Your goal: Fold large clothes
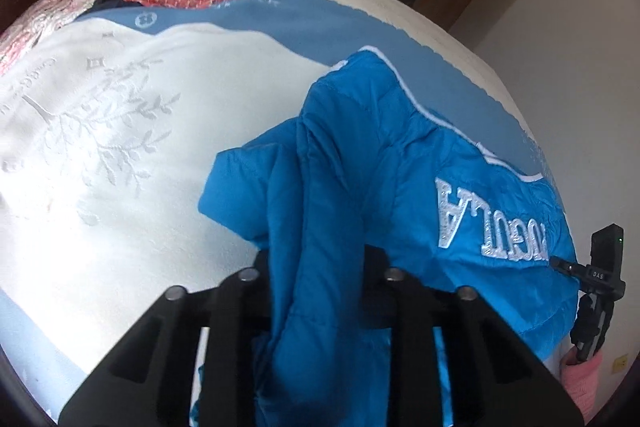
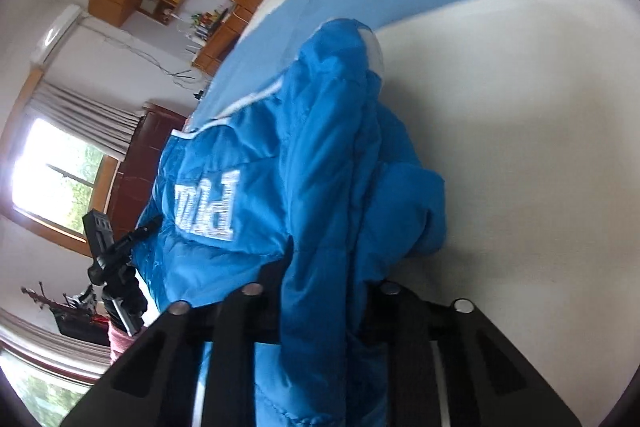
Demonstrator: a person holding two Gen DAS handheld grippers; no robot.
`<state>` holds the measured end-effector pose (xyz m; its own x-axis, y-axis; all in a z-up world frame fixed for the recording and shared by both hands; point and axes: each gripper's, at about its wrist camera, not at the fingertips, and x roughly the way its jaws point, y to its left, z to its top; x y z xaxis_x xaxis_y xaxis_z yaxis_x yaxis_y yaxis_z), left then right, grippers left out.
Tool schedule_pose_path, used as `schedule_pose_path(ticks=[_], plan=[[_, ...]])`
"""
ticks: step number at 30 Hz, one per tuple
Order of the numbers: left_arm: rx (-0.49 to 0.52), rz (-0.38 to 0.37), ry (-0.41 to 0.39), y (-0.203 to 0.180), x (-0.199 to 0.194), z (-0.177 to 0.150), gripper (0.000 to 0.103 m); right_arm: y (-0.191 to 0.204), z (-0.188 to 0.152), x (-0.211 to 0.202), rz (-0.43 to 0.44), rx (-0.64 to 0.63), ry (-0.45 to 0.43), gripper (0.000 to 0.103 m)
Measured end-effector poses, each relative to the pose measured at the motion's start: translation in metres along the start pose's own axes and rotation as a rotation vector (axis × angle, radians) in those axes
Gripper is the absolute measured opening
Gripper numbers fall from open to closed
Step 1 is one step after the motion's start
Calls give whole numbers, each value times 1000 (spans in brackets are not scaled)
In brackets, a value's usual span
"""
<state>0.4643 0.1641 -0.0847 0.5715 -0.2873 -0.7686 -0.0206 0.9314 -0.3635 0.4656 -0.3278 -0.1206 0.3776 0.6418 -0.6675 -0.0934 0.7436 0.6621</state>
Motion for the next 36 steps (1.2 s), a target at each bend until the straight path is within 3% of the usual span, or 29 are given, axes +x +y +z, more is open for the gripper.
schedule_pose_path(ticks=[10, 16, 20, 29, 36], plan=[[47, -30, -102, -22, -72, -15, 14, 54, -26, -66, 49, -110, -50, 17], [66, -42, -155, -26, -136, -58, 14, 87, -68, -108, 67, -184, -55, 17], [79, -27, -149, -25, -162, -89, 14, 98, -102, -121, 65, -206, -31, 17], [53, 19, -82, 0, -158, -155, 16, 85, -156, -109, 21, -193, 32, 17], [52, 91, -56, 18, -126, -178, 29, 42, -168, -77, -5, -95, 53, 21]])
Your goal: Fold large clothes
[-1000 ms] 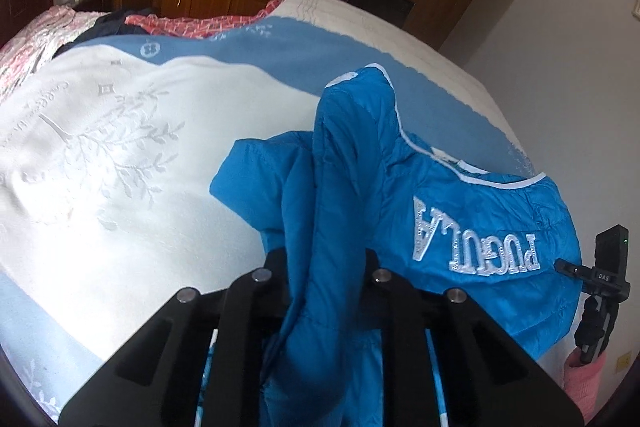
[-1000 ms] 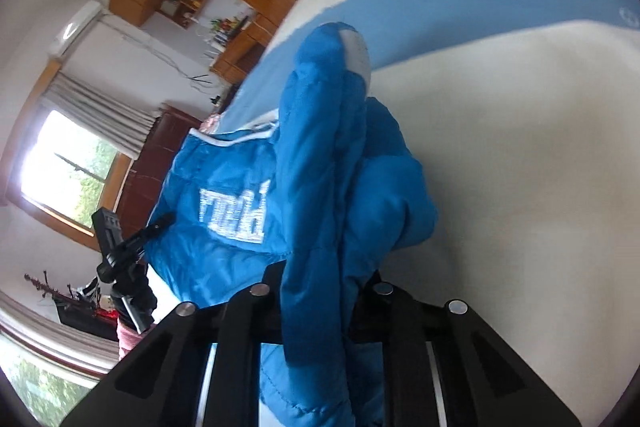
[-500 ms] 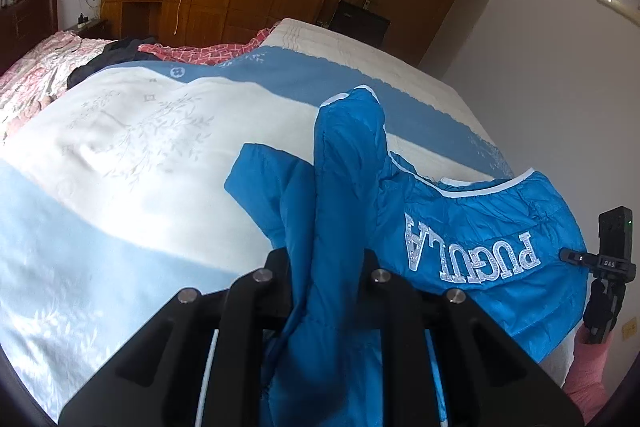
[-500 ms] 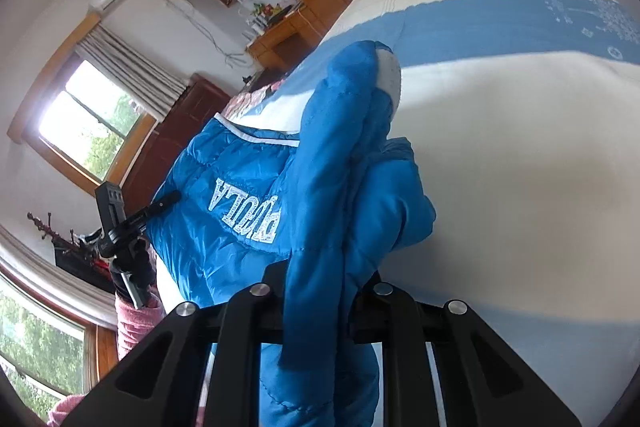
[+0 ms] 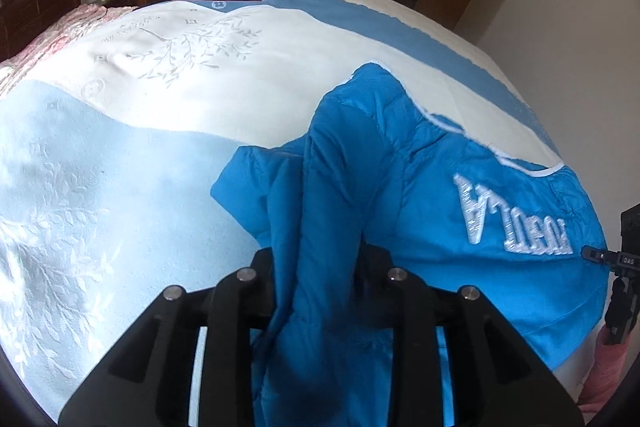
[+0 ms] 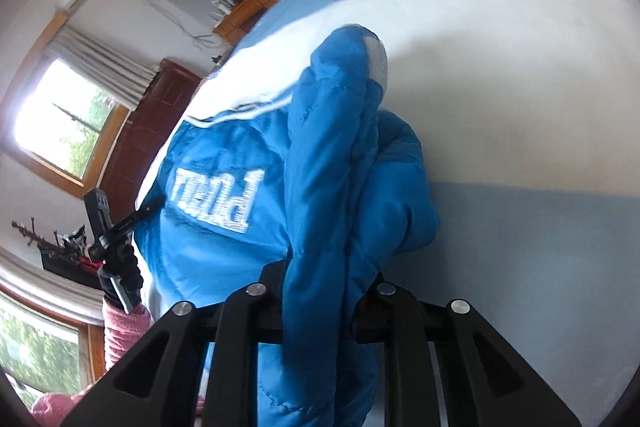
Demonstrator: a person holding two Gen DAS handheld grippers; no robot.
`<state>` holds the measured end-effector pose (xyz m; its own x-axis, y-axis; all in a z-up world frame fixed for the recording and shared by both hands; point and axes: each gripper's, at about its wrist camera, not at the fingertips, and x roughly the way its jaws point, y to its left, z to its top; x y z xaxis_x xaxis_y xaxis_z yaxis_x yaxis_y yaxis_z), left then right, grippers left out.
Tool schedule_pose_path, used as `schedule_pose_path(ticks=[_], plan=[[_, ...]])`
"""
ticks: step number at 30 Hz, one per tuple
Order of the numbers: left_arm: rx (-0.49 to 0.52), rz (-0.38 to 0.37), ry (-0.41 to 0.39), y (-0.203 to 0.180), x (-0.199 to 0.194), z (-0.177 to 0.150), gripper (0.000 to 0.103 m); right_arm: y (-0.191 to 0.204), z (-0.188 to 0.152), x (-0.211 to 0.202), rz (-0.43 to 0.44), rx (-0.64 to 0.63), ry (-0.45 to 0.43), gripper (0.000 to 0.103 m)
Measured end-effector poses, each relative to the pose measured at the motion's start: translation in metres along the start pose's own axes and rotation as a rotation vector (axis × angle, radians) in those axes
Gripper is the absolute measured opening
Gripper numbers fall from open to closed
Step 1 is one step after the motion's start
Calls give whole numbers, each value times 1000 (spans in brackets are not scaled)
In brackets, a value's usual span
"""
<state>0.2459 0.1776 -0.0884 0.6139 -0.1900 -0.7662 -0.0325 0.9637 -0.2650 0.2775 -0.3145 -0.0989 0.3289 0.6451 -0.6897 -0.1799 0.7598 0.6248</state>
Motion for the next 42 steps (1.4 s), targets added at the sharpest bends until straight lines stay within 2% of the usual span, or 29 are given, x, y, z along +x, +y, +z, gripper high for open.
schedule_pose_path(ticks=[6, 14, 16, 19, 23, 26, 27, 28, 33, 36, 39, 42], plan=[[45, 51, -34, -3, 11, -14, 33, -27, -14, 19, 61, 45, -30, 26], [6, 44, -64, 5, 10, -22, 35, -25, -26, 22, 26, 11, -58, 29], [5, 46, -58, 6, 7, -20, 37, -20, -23, 20, 12, 13, -61, 34], [-45, 40, -35, 10, -5, -15, 41, -7, -28, 7, -84, -22, -89, 43], [-45, 89, -107, 7, -46, -15, 40, 14, -38, -26, -195, -46, -191, 45], [10, 151, -177, -14, -72, -16, 39, 36, -42, -36, -301, -96, -255, 45], [28, 152, -190, -24, -77, -16, 39, 45, -43, -38, -332, -114, -280, 44], [50, 135, -198, -35, -80, -16, 39, 52, -43, -37, -338, -127, -295, 38], [126, 80, -153, -79, -60, -14, 40, 89, -41, -29, -331, -188, -351, 36], [157, 73, -114, -97, -39, -15, 40, 99, -37, -15, -362, -204, -350, 34], [174, 63, -82, -108, -20, -16, 40, 98, -34, -1, -430, -214, -356, 34], [182, 61, -49, -107, -2, -16, 40, 82, -29, 11, -417, -180, -312, 33]])
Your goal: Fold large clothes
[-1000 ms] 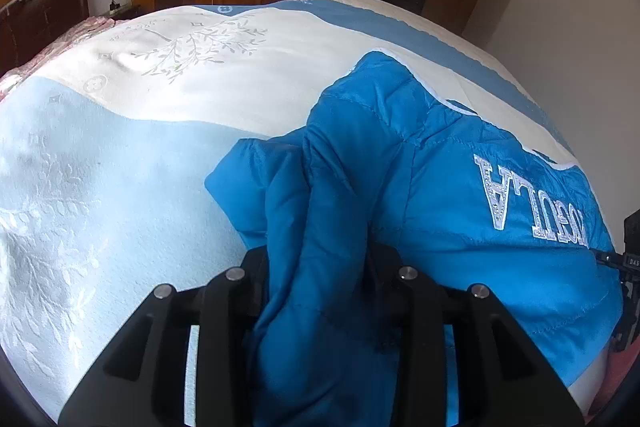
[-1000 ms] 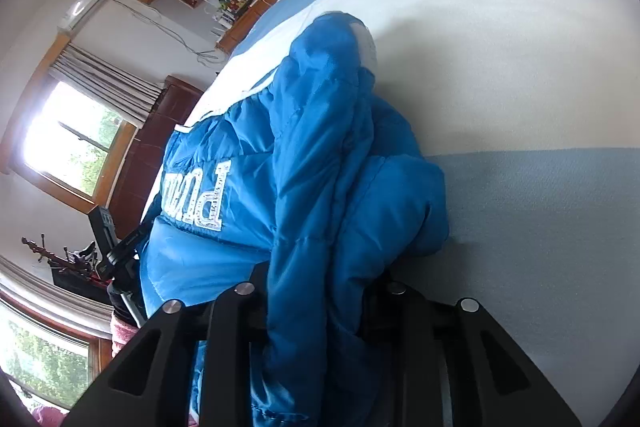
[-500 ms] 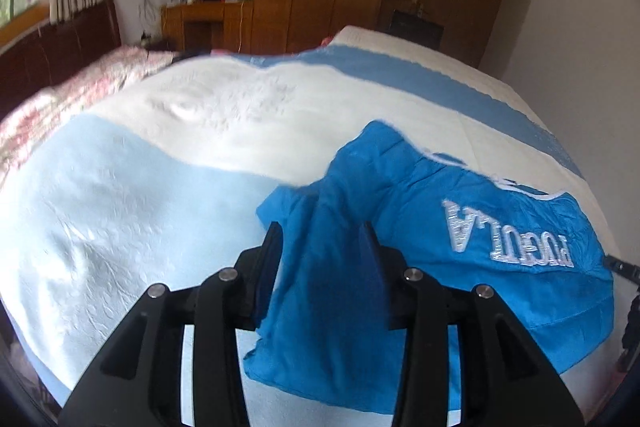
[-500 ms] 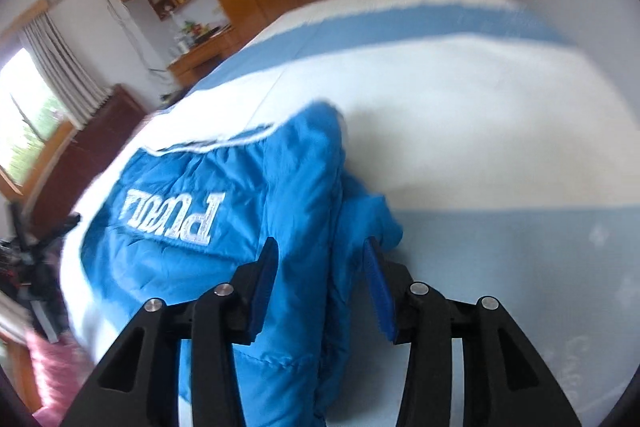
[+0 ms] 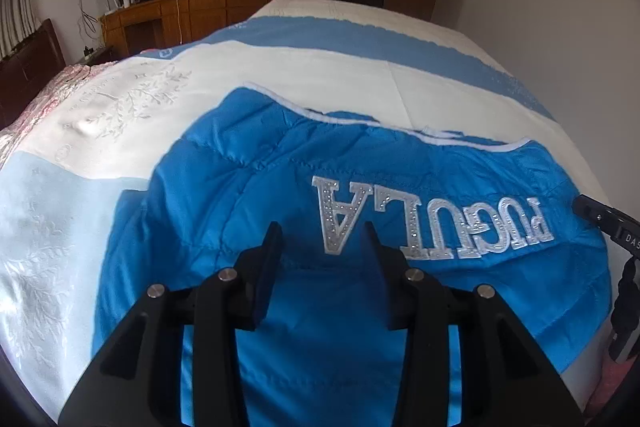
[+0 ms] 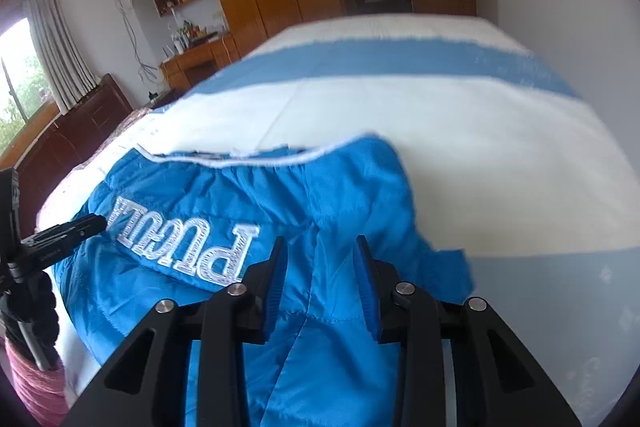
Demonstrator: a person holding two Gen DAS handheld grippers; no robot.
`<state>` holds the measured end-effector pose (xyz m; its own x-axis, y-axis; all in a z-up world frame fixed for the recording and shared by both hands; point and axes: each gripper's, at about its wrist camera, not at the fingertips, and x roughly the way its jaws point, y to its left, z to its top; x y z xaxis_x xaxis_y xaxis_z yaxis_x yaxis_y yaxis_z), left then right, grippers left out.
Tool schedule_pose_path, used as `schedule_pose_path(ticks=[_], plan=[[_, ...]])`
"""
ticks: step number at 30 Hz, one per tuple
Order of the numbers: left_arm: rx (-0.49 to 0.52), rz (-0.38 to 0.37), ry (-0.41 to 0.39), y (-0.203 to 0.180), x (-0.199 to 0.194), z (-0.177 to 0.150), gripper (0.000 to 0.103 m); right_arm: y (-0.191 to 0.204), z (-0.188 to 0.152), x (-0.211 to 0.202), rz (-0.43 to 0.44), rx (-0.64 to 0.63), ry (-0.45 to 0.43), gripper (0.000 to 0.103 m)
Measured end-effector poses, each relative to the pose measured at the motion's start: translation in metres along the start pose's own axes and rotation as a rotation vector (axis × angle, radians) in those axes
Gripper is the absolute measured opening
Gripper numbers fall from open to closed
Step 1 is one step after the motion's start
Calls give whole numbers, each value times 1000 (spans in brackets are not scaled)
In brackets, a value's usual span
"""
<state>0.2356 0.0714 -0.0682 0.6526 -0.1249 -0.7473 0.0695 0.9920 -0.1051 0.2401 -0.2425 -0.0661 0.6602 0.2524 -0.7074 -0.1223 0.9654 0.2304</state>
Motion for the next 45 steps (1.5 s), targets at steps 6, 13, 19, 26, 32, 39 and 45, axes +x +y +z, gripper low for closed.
schedule_pose_path(ticks=[6, 13, 19, 26, 32, 39, 45], plan=[[15, -15, 23, 6, 17, -3, 41, -10, -7, 38, -21, 10, 83, 31], [43, 2, 18, 4, 27, -10, 41, -10, -18, 50, -27, 2, 88, 31], [85, 49, -13, -13, 5, -16, 42, -7, -22, 14, -19, 16, -8, 31], [125, 45, -30, -29, -6, -35, 44, 16, -52, -1, -59, -75, 0, 32], [110, 32, -20, -25, 4, -39, 44, 13, -56, 12, -61, -81, 2, 31], [70, 57, -33, -22, -21, -42, 46, -6, -46, -27, 7, -28, -57, 31], [61, 126, -82, -16, -55, -48, 53, -16, -54, -51, -17, -57, -44, 32]])
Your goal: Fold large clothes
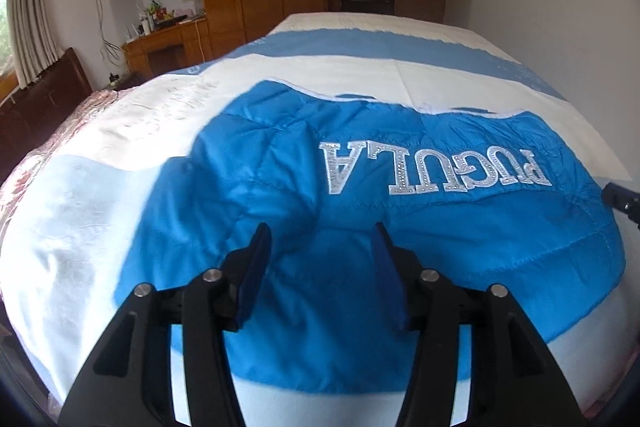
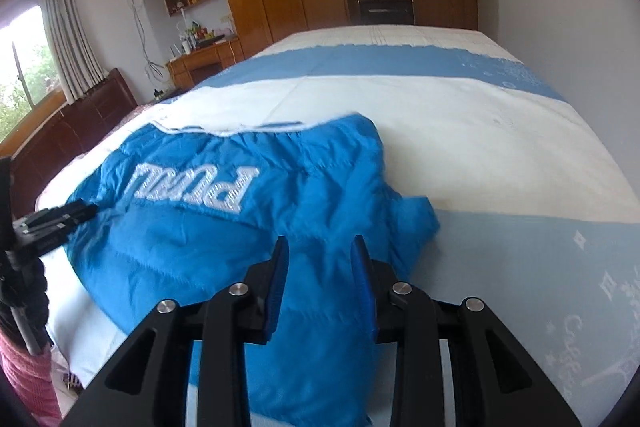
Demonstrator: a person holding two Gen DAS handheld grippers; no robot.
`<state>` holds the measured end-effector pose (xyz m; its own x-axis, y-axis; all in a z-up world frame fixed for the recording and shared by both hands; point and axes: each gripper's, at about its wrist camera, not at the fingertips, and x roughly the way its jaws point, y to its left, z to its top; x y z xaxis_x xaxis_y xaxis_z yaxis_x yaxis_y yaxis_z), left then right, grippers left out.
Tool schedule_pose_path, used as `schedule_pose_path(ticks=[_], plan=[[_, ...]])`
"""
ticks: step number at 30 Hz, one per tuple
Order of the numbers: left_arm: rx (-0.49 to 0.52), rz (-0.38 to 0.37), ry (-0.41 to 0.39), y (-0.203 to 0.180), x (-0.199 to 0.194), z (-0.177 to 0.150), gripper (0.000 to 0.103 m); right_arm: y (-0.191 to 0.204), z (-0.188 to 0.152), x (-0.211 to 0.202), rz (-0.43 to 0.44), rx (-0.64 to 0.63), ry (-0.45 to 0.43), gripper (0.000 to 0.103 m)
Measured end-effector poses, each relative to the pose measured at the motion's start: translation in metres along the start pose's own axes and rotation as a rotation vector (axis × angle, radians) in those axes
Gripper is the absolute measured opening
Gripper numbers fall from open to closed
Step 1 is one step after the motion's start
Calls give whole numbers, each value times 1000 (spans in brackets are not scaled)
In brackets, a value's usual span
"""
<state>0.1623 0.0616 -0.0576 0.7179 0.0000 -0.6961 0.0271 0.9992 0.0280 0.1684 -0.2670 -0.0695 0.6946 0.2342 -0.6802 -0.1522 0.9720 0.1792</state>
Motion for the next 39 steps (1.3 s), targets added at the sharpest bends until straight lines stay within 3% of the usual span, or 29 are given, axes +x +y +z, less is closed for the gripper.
schedule_pose_path(ticks=[13, 19, 26, 31, 39], plan=[[-54, 92, 15, 16, -30, -23, 61, -16, -20, 12, -24, 34, 59, 32], [-76, 100, 0, 17, -40, -36, 71, -16, -28, 22, -25, 64, 90, 33], [-153, 73, 23, 30, -34, -45, 75, -21, -38, 34, -3, 104, 88, 36], [-293, 19, 70, 59, -23, -52, 77, -24, -38, 32, 13, 119, 83, 36], [-479, -100, 82, 93, -7, -51, 79, -26, -38, 30, 12, 114, 84, 36]])
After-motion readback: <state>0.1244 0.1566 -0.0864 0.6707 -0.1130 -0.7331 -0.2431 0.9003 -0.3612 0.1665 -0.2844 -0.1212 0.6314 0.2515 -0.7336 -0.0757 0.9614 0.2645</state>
